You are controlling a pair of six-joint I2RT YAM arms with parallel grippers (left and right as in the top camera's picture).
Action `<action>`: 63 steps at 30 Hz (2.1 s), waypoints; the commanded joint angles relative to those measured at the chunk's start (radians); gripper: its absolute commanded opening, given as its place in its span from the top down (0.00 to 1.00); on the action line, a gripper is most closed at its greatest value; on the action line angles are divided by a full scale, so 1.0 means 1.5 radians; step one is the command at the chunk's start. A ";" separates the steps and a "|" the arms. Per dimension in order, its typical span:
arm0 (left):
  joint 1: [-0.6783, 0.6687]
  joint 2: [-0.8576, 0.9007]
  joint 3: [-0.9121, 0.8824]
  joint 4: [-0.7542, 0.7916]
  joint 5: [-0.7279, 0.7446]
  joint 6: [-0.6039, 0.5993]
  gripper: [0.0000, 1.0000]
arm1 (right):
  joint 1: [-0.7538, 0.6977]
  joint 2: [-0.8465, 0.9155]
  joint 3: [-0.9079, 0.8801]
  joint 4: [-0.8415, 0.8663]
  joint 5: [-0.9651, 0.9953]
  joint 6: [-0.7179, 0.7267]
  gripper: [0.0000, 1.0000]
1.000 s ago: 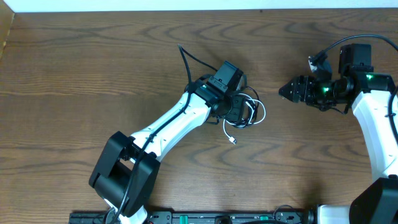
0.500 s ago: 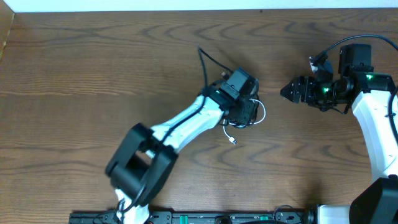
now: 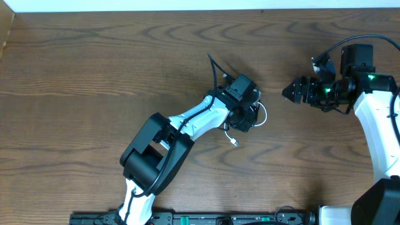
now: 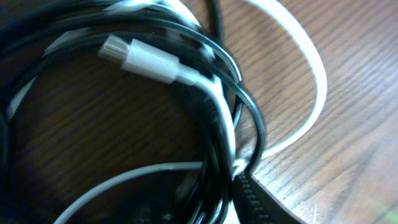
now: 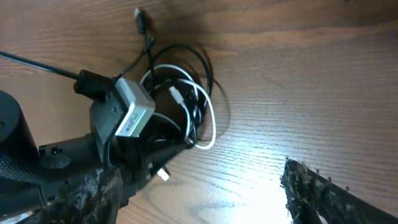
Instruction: Untangle cables
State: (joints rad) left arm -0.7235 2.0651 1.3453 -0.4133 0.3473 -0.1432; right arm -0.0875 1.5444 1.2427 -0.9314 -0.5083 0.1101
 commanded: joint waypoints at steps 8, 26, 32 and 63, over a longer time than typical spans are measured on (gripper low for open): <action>0.018 -0.075 0.018 -0.037 0.005 -0.079 0.93 | 0.005 0.000 0.004 -0.002 0.001 -0.001 0.23; 0.083 -0.288 0.017 -0.091 0.005 -0.210 0.93 | 0.127 0.000 0.004 0.160 -0.264 0.079 0.37; 0.083 -0.288 0.017 -0.098 0.005 -0.218 0.93 | 0.176 0.001 0.003 0.154 -0.135 0.195 0.43; 0.185 -0.322 0.017 -0.093 0.095 -0.217 0.93 | 0.251 0.165 -0.030 0.077 0.201 0.249 0.88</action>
State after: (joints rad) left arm -0.4896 1.6272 1.3602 -0.5575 0.4046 -0.4683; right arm 0.2855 1.7760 1.2282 -0.8112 -0.2829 0.5159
